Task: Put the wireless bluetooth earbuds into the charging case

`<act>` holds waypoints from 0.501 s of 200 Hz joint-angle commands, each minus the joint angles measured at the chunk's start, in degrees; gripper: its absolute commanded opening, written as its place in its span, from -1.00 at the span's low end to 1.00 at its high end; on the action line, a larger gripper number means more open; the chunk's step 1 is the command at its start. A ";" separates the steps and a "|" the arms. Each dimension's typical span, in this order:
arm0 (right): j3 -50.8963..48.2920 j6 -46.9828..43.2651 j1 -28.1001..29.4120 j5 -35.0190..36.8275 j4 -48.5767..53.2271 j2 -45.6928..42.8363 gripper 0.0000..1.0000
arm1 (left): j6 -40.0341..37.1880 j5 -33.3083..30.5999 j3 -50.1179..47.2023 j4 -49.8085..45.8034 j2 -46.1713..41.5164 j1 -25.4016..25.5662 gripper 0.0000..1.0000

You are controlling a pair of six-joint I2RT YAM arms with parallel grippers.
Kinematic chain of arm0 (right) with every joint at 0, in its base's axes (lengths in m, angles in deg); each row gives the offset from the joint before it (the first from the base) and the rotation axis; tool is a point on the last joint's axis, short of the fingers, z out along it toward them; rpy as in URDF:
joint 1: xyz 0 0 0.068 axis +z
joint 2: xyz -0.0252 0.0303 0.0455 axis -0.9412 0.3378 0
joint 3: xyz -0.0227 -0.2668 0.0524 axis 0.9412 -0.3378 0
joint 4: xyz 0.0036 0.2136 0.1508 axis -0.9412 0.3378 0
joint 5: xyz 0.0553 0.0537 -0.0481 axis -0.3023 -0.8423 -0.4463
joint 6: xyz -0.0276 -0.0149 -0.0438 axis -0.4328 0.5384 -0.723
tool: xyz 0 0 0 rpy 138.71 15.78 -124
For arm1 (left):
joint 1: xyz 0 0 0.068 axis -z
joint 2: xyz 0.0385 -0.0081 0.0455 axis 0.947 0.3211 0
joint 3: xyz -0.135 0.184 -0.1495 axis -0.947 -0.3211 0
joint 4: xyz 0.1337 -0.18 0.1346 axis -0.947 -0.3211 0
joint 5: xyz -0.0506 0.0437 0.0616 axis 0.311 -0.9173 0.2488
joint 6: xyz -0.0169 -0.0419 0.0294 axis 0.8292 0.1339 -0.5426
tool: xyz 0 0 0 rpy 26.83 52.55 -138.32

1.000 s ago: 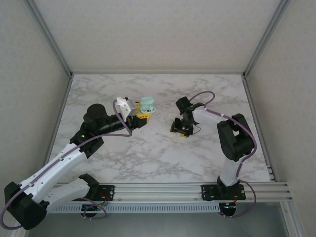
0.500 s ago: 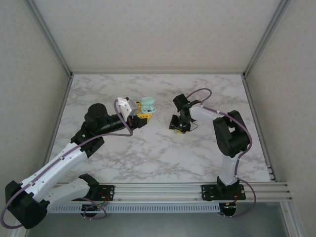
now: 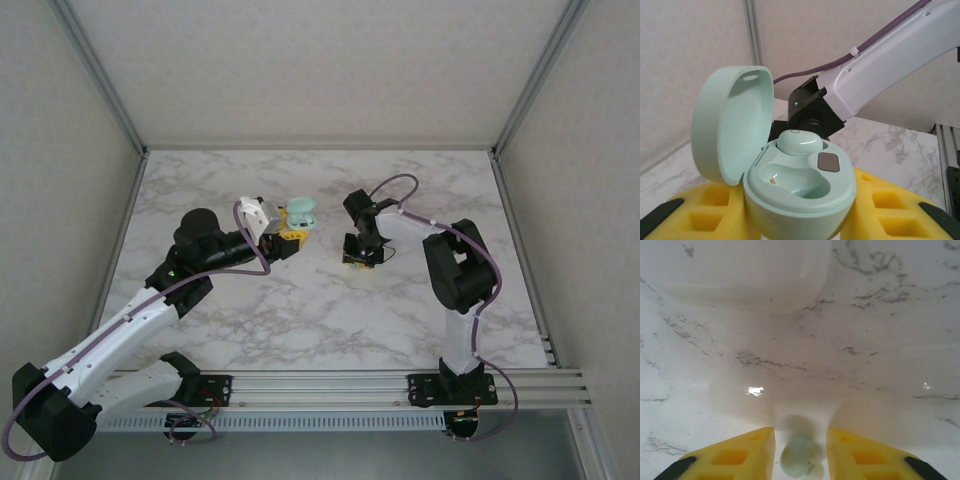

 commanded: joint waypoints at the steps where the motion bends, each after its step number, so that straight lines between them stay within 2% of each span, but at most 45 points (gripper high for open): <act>1: 1.86 -2.14 0.50 3.06 3.61 1.63 -0.35 | -0.21 0.16 0.96 0.58 -0.09 0.49 -0.59; 100: 3.31 -4.19 1.19 3.59 5.13 2.78 -0.49 | 0.02 0.51 1.05 0.57 -0.04 0.46 -0.59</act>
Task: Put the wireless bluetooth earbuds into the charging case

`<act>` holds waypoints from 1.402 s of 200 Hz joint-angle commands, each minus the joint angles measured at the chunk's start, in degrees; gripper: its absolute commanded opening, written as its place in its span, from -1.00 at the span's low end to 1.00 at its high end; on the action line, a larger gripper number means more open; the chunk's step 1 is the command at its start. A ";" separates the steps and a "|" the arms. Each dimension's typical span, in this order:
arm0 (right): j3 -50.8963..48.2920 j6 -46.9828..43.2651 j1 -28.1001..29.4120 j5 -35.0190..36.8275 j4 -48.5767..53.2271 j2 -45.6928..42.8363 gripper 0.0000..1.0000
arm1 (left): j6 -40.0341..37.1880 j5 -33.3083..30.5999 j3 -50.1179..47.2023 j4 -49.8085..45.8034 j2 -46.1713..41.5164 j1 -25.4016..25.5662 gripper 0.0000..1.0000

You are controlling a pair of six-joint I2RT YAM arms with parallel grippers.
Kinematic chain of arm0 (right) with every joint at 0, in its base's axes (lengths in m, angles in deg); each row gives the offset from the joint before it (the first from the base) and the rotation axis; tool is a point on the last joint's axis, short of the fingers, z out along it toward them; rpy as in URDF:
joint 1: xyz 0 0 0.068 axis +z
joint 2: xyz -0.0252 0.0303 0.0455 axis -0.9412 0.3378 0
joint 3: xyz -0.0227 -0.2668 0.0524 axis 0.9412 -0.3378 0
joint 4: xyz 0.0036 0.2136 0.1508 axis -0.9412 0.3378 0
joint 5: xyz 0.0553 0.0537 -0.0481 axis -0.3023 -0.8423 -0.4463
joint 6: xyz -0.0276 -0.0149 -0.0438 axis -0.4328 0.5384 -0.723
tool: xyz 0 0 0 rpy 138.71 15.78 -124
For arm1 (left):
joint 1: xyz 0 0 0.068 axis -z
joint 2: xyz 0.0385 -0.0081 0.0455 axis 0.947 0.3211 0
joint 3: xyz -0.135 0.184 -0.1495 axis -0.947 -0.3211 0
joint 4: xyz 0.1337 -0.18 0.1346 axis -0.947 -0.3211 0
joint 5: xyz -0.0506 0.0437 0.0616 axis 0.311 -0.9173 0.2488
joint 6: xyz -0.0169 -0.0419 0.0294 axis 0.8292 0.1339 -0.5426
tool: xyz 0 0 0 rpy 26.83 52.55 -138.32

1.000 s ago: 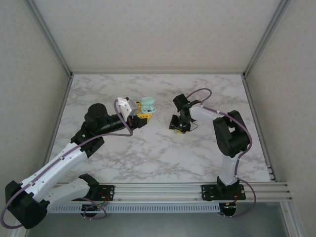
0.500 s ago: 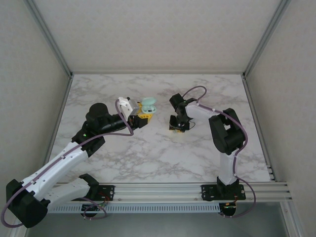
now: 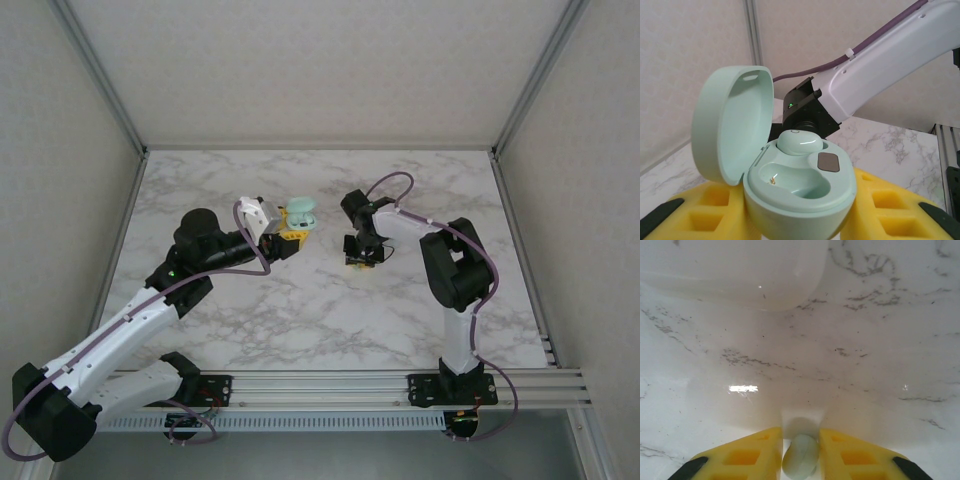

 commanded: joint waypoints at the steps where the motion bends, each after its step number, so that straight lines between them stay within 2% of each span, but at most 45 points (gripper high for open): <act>1: 1.55 -1.28 0.67 1.51 2.14 1.50 -0.49 | 0.02 0.51 1.05 0.54 -0.08 0.46 -0.59; 38: 2.01 -2.22 0.85 1.91 2.82 0.18 -0.54 | -0.02 0.42 1.18 0.53 0.14 0.47 -0.59; 70: 0.03 -2.40 0.94 -2.35 1.18 -5.71 -0.56 | 0.16 -0.18 0.88 0.93 0.18 0.46 -0.60; 111: -3.44 -0.66 0.57 -15.19 -2.80 -17.34 -0.56 | 0.01 -0.79 0.52 0.61 0.08 -0.21 -0.61; 162: -8.05 7.97 -2.86 -35.30 -13.72 -30.92 -0.56 | 1.82 0.19 -0.40 2.38 0.64 -3.43 -0.61; 199: -9.00 14.67 -3.81 -44.17 -21.10 -36.31 -0.56 | 2.35 0.59 -0.28 3.12 1.47 -4.19 -0.61; 231: -7.90 17.72 -3.74 -45.52 -23.81 -38.98 -0.56 | 2.18 1.63 -0.18 3.41 2.56 -4.11 -0.61; 280: -4.80 17.36 -1.31 -42.18 -24.37 -41.04 -0.56 | 0.22 1.43 -0.53 5.36 4.17 -2.80 -0.61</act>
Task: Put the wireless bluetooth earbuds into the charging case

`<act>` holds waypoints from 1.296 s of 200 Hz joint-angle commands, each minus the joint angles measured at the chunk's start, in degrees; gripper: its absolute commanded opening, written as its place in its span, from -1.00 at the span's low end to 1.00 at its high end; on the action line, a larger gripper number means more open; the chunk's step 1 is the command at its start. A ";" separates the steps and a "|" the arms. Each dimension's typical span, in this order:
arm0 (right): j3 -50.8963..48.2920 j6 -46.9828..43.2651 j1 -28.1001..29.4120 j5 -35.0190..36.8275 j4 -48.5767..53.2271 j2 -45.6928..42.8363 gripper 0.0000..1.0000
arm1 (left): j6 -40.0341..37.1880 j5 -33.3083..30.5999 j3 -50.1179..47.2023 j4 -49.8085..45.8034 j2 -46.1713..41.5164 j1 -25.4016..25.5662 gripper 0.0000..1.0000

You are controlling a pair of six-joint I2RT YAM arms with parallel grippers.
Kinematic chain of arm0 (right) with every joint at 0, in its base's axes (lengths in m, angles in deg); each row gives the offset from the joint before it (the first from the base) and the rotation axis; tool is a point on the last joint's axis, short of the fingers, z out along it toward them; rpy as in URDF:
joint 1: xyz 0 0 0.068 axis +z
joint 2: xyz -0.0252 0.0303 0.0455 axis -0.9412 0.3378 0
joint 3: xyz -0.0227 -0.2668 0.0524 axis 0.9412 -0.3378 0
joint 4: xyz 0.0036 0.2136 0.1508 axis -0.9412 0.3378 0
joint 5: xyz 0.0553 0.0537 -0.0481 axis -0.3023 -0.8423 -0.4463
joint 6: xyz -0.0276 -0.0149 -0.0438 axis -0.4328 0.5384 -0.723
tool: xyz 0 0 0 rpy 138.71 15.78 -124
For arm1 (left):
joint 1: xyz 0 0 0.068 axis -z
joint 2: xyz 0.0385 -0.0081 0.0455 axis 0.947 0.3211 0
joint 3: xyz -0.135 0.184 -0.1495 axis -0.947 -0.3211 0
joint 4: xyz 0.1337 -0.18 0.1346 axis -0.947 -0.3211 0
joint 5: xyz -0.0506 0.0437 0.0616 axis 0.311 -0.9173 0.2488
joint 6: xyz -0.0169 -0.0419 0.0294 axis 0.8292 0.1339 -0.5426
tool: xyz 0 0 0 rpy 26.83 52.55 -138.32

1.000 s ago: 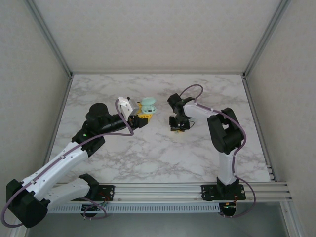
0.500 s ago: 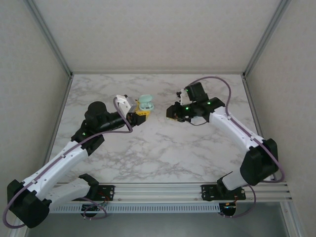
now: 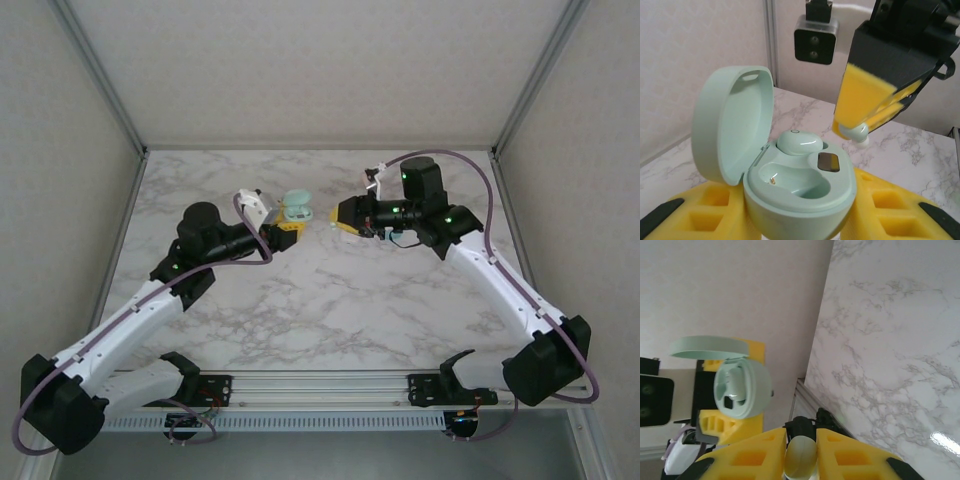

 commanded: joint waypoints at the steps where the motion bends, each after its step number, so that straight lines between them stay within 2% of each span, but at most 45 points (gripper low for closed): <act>1: 3.02 0.64 1.88 0.68 -2.00 -1.50 -0.56 | -1.11 1.15 -0.36 3.30 0.77 0.68 -0.61; 44: 7.73 -1.85 6.34 5.41 -1.54 0.16 -0.55 | -2.17 0.33 -0.44 3.65 2.19 1.82 -0.61; 112: 11.57 -3.60 10.16 12.12 -0.14 2.84 -0.55 | -2.08 0.35 -0.18 4.10 2.68 2.30 -0.61; 259: 11.46 -2.03 11.31 14.64 -1.72 2.84 -0.55 | -1.89 0.44 0.79 3.26 3.04 2.49 -0.61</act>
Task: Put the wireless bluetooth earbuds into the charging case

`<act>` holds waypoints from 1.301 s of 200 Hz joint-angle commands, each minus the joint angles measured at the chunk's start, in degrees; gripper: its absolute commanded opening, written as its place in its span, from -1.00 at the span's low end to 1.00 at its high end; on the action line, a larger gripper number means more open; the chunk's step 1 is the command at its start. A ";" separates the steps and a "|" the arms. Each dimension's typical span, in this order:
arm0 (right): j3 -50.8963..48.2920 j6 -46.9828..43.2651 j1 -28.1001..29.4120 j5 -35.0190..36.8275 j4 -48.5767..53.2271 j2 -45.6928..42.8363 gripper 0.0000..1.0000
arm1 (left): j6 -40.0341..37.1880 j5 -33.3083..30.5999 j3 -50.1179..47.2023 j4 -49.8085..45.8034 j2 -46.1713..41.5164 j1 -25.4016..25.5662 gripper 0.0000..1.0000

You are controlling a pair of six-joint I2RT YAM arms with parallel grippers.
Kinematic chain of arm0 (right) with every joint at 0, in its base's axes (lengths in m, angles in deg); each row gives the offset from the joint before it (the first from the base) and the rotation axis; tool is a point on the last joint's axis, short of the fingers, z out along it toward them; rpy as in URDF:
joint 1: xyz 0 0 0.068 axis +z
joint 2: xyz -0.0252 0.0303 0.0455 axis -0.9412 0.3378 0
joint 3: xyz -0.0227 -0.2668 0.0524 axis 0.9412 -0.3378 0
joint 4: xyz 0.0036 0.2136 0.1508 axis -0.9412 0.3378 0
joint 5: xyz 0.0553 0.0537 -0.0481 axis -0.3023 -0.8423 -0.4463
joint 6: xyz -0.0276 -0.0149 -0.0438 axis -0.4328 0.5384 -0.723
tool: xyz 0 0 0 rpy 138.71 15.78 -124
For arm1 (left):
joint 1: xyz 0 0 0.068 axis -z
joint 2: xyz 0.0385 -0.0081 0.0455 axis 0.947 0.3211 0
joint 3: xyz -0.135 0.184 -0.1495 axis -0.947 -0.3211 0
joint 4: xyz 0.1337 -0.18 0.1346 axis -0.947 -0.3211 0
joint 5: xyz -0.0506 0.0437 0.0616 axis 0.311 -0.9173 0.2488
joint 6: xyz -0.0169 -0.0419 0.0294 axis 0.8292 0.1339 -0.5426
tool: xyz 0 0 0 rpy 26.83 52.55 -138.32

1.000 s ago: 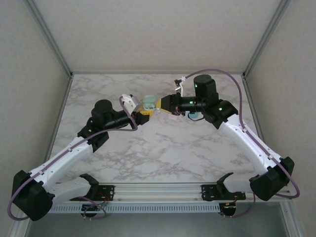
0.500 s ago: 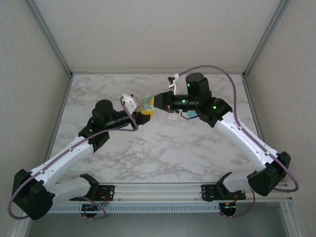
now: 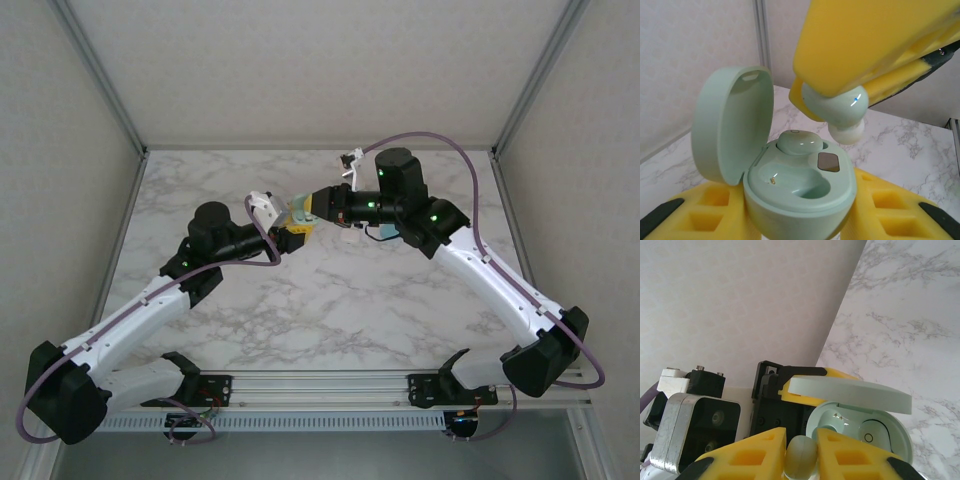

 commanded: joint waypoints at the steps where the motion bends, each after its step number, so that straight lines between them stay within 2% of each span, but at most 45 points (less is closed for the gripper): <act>1: 1.72 0.22 0.73 1.01 -0.88 -0.24 -0.55 | -0.35 0.52 0.90 1.27 0.06 0.57 -0.61; 153: 2.50 0.84 2.17 2.41 -2.14 2.07 -0.55 | 0.17 0.46 0.90 2.17 0.15 0.74 -0.61; 222: 2.46 0.04 2.77 6.24 -0.69 2.63 -0.55 | 1.37 0.11 0.98 3.49 0.66 0.92 -0.61; 260: 3.12 -1.06 5.08 8.33 0.99 3.04 -0.54 | 1.90 0.03 0.87 4.11 0.71 1.01 -0.61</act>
